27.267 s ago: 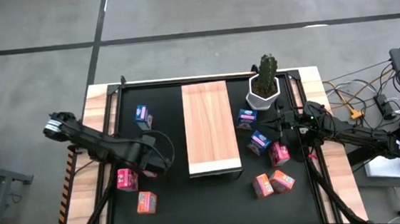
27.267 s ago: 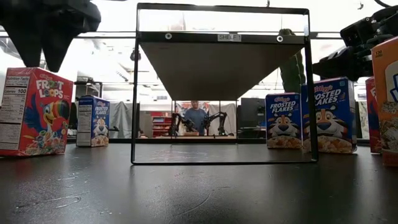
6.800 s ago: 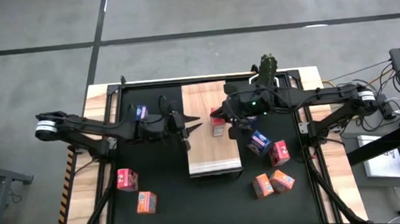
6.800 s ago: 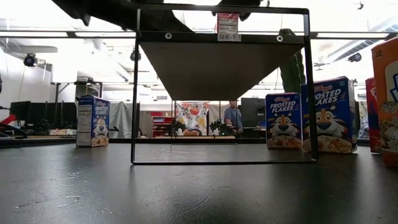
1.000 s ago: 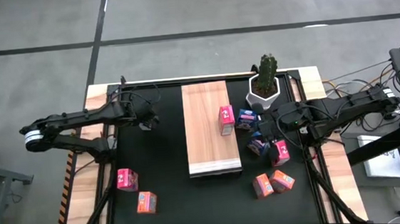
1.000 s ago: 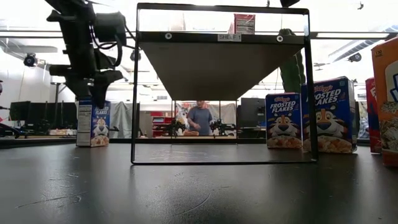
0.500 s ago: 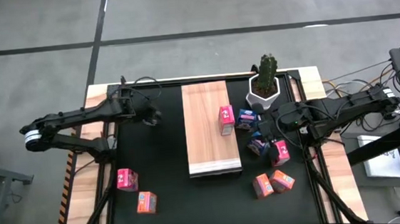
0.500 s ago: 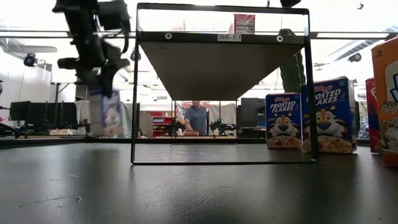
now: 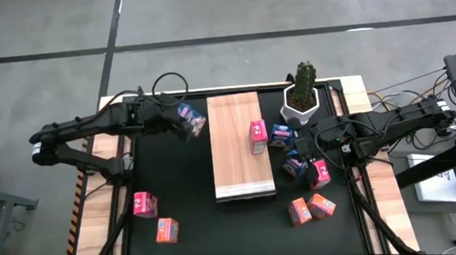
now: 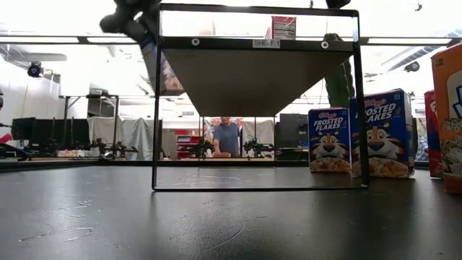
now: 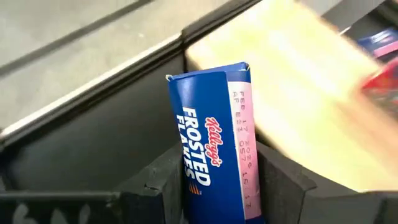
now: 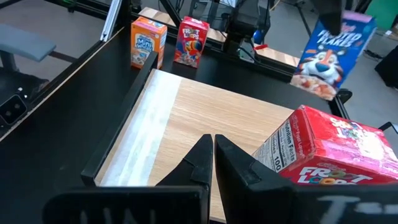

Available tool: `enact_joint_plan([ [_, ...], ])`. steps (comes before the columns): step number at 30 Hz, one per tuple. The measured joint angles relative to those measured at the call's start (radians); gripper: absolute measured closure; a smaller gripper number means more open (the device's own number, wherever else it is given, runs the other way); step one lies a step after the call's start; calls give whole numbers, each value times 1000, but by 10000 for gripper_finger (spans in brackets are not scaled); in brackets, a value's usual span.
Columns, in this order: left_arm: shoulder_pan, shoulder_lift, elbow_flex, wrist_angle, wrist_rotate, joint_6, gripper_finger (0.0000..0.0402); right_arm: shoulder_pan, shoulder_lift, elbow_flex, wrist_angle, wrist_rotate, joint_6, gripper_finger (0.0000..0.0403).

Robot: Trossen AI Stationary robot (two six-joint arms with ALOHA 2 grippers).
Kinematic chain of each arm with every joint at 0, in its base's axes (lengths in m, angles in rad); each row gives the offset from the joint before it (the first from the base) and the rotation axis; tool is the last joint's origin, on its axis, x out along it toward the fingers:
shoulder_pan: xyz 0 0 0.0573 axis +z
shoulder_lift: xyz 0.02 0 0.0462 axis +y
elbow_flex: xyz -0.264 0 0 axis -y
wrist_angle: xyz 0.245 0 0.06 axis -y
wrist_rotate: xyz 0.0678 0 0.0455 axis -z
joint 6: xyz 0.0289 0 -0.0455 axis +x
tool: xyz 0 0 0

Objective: Stack cereal on shelf
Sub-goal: Put the top left blue cereal box on the shelf

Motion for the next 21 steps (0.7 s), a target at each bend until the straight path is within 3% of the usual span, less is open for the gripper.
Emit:
enact_joint_plan([
  [6, -17, 127, 113, 28, -2, 91, 254, 0, 0, 0, -1, 1, 0, 394],
  [13, -17, 259, 242, 20, -79, 172, 254, 0, 0, 0, -7, 1, 0, 394],
  [21, -16, 287, 255, 50, -80, 154, 251, 0, 0, 0, -22, 1, 8, 394],
])
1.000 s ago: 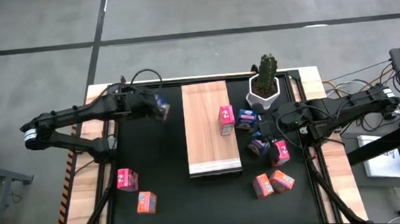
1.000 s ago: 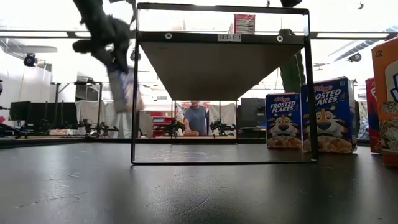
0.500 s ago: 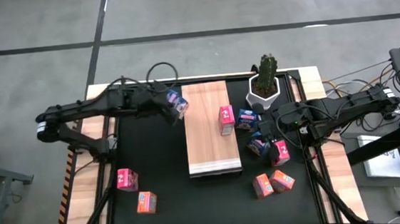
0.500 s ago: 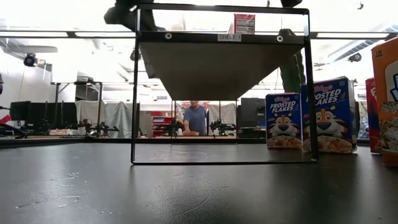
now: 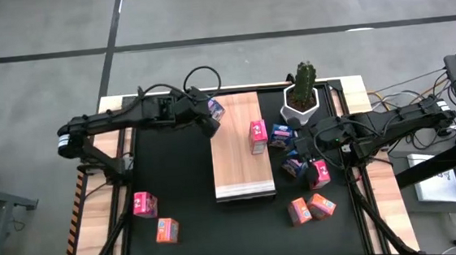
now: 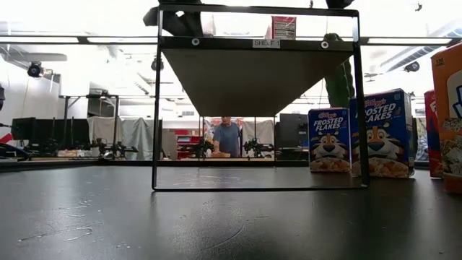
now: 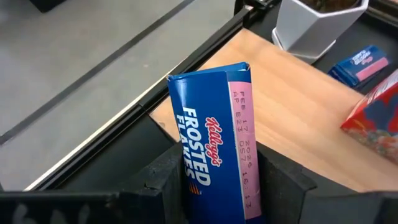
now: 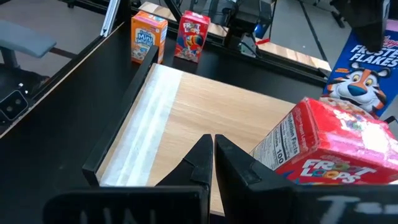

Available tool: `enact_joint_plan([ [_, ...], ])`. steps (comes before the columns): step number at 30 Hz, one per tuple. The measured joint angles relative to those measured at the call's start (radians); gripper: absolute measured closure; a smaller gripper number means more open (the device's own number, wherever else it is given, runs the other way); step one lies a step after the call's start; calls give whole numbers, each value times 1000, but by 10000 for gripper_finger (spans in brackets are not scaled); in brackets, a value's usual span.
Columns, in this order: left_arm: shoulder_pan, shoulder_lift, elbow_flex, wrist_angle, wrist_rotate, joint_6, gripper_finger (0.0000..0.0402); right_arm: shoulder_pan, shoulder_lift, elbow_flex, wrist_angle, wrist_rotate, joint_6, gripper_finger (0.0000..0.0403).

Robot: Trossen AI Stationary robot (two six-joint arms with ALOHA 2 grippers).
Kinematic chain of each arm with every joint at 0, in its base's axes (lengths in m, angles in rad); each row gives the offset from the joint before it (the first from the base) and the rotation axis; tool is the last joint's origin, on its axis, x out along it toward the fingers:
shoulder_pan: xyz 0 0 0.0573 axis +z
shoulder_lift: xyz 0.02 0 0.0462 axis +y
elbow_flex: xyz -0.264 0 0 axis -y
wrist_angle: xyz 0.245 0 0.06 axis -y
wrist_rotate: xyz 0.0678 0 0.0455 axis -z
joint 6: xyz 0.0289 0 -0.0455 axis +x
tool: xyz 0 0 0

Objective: Stack cereal on shelf
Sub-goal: Put the top left blue cereal box on the shelf

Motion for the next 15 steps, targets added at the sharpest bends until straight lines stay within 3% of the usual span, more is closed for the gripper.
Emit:
enact_joint_plan([
  [15, -2, 2, -55, 149, 0, 32, 188, 0, 0, 0, 0, 0, 10, 394],
])
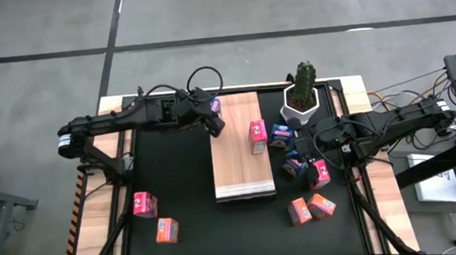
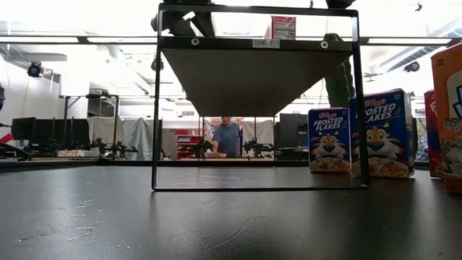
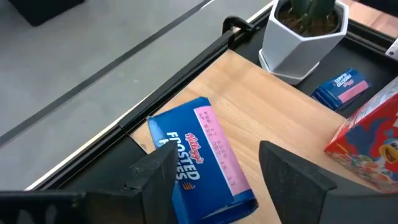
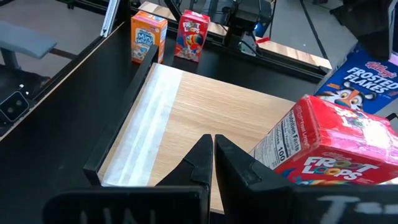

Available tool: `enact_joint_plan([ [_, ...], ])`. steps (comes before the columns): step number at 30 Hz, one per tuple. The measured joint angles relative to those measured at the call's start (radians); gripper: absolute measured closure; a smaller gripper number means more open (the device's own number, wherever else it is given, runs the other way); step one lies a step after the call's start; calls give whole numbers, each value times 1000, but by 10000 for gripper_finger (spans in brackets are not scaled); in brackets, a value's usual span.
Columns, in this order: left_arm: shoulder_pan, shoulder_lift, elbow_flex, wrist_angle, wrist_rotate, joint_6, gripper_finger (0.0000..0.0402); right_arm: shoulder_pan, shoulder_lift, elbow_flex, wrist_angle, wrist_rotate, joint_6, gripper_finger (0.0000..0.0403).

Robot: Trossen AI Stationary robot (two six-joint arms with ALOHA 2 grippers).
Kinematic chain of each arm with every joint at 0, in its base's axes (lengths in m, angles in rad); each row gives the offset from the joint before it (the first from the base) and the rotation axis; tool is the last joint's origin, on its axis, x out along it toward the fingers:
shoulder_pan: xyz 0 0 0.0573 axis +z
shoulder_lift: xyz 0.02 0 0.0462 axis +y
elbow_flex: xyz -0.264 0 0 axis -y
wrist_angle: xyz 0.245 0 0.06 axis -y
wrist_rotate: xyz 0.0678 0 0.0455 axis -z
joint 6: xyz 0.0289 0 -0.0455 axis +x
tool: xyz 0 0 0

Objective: Stack cereal on shelf
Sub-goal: Put the top left blue cereal box on the shelf

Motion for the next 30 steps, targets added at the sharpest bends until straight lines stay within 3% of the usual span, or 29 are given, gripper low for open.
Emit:
enact_joint_plan([
  [10, -18, -13, 59, -20, 2, 156, 175, 0, 0, 0, 0, 0, 0, 394],
  [18, -88, -40, 129, -332, 1, 441, 179, 0, 0, 0, 7, 0, 9, 394],
  [24, -81, -144, -4, -338, -35, 515, 204, 0, 1, 0, 19, 0, 8, 394],
  [30, -60, -301, -273, -22, -74, 588, 274, 0, 1, 0, 26, 0, 8, 394],
])
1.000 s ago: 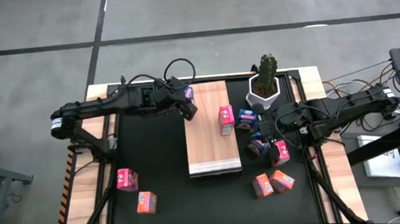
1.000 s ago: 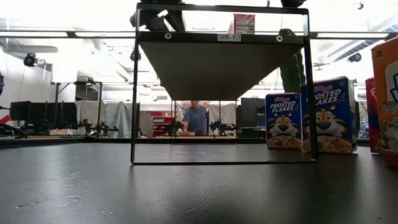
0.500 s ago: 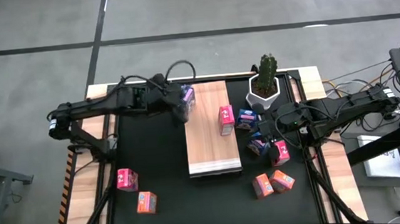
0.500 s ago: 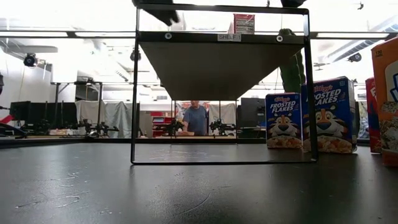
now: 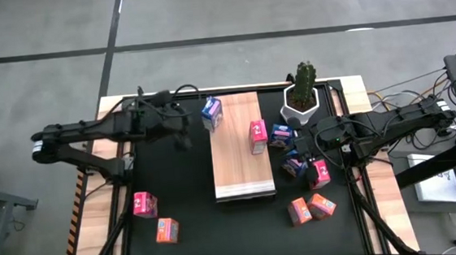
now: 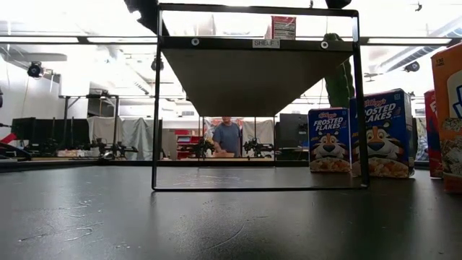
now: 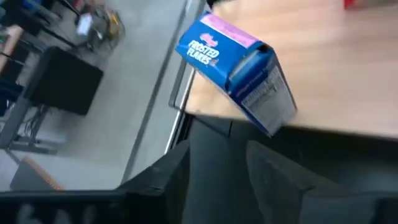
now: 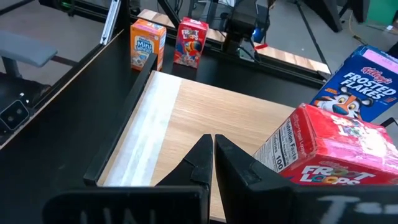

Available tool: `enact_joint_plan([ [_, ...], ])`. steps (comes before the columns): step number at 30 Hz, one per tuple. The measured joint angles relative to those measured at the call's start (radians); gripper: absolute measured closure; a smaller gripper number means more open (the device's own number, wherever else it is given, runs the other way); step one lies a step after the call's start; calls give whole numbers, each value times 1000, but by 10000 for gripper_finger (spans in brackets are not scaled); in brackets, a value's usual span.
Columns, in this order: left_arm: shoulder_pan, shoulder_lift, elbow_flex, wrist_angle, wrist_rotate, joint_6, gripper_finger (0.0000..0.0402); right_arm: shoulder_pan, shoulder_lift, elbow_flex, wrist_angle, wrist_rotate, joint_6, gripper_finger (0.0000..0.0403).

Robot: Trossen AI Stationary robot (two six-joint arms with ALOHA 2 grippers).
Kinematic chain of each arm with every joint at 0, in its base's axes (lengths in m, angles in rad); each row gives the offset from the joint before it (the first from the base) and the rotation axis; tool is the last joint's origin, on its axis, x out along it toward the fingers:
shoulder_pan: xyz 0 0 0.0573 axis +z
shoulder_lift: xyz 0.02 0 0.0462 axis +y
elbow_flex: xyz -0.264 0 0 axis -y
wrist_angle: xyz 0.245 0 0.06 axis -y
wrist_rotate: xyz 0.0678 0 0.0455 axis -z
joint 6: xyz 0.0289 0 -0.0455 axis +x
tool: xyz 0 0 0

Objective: Stack cereal on shelf
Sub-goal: Put the top left blue cereal box on the shelf

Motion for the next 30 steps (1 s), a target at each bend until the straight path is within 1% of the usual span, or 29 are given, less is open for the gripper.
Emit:
enact_joint_plan([
  [4, 24, -84, -206, 262, -5, 70, 326, 0, 0, 0, 2, 0, 4, 394],
  [8, 52, -120, -377, 506, -4, 92, 366, 0, 0, 0, 3, 0, 9, 394],
  [12, 57, -125, -502, 731, 25, 93, 394, 0, 0, 0, 8, 0, 19, 394],
  [15, 56, -105, -571, 847, 40, 93, 399, 0, 0, 0, 22, 0, 19, 394],
  [20, 58, -45, -618, 1038, 42, 115, 401, 0, 0, 0, 43, 0, 18, 394],
  [23, 64, 7, -621, 1131, 68, 119, 401, 0, 0, 0, 51, 0, 18, 394],
  [27, 68, 86, -589, 1161, 84, 118, 401, 0, 0, 0, 62, 0, 18, 394],
  [30, 68, 127, -544, 1149, 55, 118, 401, 0, 0, 0, 83, 0, 31, 394],
])
